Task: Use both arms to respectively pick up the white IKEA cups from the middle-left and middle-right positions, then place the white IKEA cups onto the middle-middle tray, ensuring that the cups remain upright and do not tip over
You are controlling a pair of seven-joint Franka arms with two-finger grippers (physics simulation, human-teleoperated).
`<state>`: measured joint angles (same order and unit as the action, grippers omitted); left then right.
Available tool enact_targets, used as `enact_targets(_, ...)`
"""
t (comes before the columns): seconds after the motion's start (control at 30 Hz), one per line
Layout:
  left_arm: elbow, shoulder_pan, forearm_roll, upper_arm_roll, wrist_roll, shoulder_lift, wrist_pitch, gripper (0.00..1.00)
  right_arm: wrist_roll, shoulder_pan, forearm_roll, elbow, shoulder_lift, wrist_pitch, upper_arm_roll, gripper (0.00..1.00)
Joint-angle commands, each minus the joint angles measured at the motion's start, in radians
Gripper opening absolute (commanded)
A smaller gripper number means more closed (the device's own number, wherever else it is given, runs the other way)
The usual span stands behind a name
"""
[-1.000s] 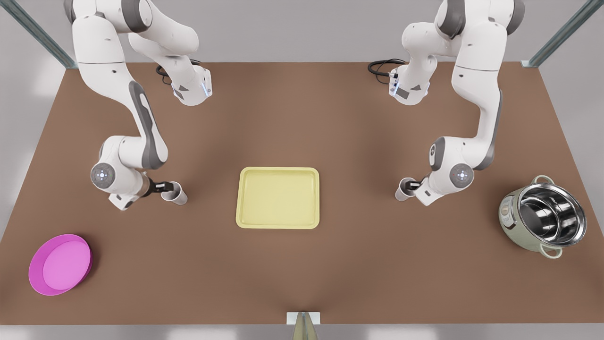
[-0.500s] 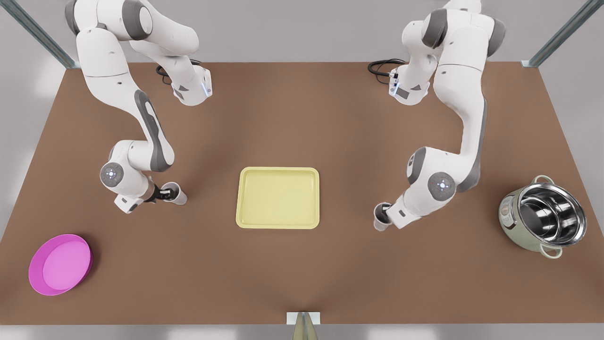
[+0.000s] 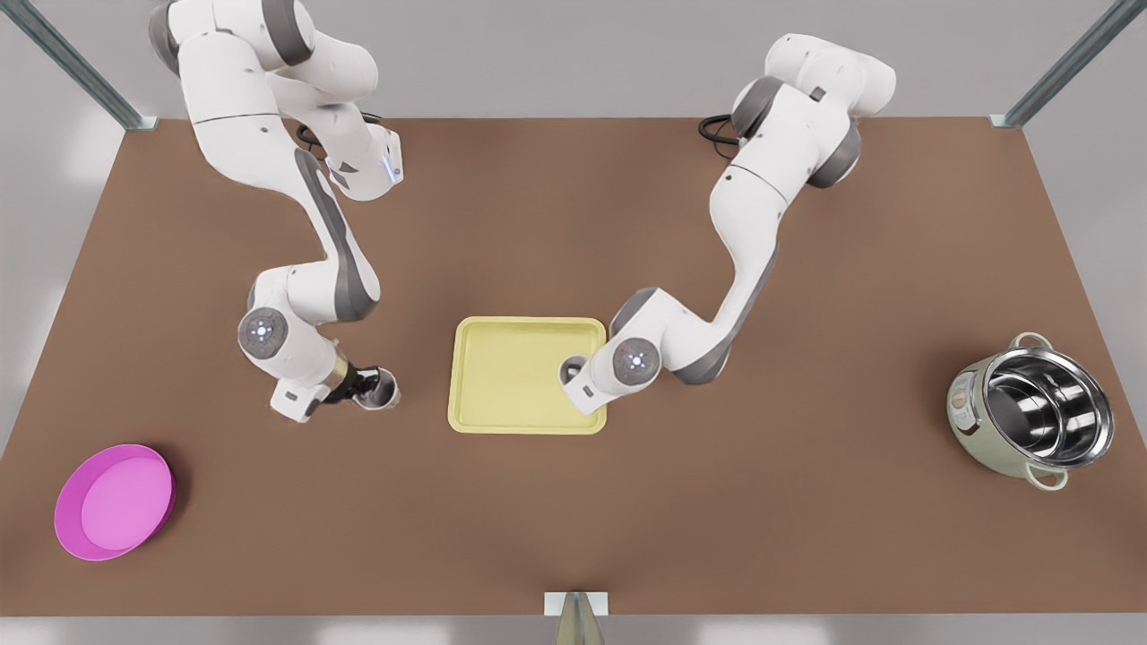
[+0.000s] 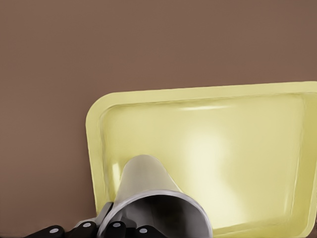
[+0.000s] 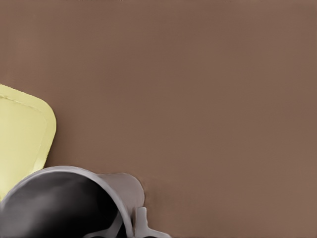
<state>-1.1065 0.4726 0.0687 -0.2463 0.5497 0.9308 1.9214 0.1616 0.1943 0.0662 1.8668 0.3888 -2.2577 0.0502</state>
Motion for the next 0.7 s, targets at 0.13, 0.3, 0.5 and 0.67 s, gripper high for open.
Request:
enact_targets(0.13,-0.001,-0.002,0.019,-0.002,0.408,0.016,0.033,1.0,-0.677,0.283,0.027,-0.021,0.061,-0.138,0.003,0.21)
enact_targets(0.3,0.001,-0.022,0.011,0.001,0.414,-0.021,-0.136,1.0,-0.7,0.335,0.027,0.046,0.067,-0.278,0.003,0.21)
enact_targets(0.5,0.048,-0.288,0.008,0.001,0.2,-0.363,-0.699,1.0,-0.697,0.35,0.026,0.138,0.081,-0.416,0.003,0.21)
enact_targets(0.67,-0.24,-0.241,-0.213,0.213,-0.677,-0.69,-0.59,1.0,-0.683,0.356,0.026,0.135,0.084,-0.407,0.003,1.0)
